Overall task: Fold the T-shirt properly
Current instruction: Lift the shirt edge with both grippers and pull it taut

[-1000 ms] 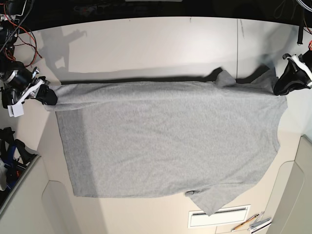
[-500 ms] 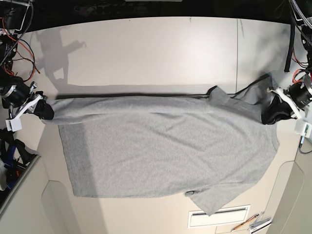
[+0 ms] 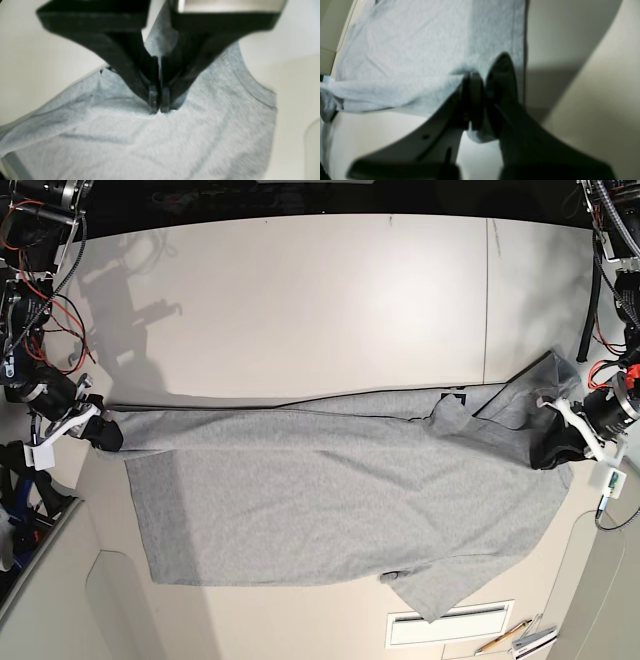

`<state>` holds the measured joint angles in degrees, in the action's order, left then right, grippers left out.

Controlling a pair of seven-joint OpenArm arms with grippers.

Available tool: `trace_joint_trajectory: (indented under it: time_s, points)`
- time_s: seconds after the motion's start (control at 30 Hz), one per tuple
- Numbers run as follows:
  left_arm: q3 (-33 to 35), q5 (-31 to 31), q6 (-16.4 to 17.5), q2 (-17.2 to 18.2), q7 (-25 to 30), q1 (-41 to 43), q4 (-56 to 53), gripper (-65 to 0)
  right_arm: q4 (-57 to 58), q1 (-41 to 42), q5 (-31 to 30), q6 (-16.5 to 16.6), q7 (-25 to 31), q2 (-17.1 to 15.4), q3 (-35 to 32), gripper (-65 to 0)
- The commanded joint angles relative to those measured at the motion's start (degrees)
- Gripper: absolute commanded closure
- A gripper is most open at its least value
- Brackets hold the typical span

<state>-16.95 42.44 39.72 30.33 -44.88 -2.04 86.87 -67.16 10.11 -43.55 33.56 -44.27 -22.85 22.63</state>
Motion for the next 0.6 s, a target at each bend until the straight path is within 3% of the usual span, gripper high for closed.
trace_joint_trajectory:
  time_s: [0.0,0.13,0.37,0.4,0.5,0.53,0.57]
  points:
    - [0.52,0.17,0.28,1.14,2.34,-2.14,-0.20,0.0,-0.17,1.70,-0.11,0.28,1.01,-0.92,0.17,0.0]
    - [2.38,-4.00,0.28,1.11,6.12,-5.27,-5.09,0.0,2.25,3.17,1.18,0.28,3.23,-0.74,-0.87,0.0]
    - [2.38,-3.45,0.28,0.98,7.02,-7.45,-11.72,0.0,5.25,3.69,4.00,0.28,7.21,0.55,-1.40,-1.0]
    - [2.36,-3.43,0.28,0.96,6.99,-7.45,-11.91,-2.8,5.25,3.69,4.26,0.28,7.19,0.87,-1.38,-7.2]
    - [2.36,-2.14,0.28,1.01,6.88,-7.45,-11.93,-28.4,5.25,3.69,4.31,0.11,7.17,1.77,-1.38,-24.6]
    - [2.34,-1.01,0.28,1.03,5.55,-7.45,-11.91,-33.7,5.25,3.69,4.31,0.09,7.15,1.86,-1.38,-27.7]
    - [2.23,0.57,0.28,1.16,3.39,-7.45,-11.91,-34.7,5.22,3.69,4.28,0.09,7.13,1.90,-1.33,-29.1]
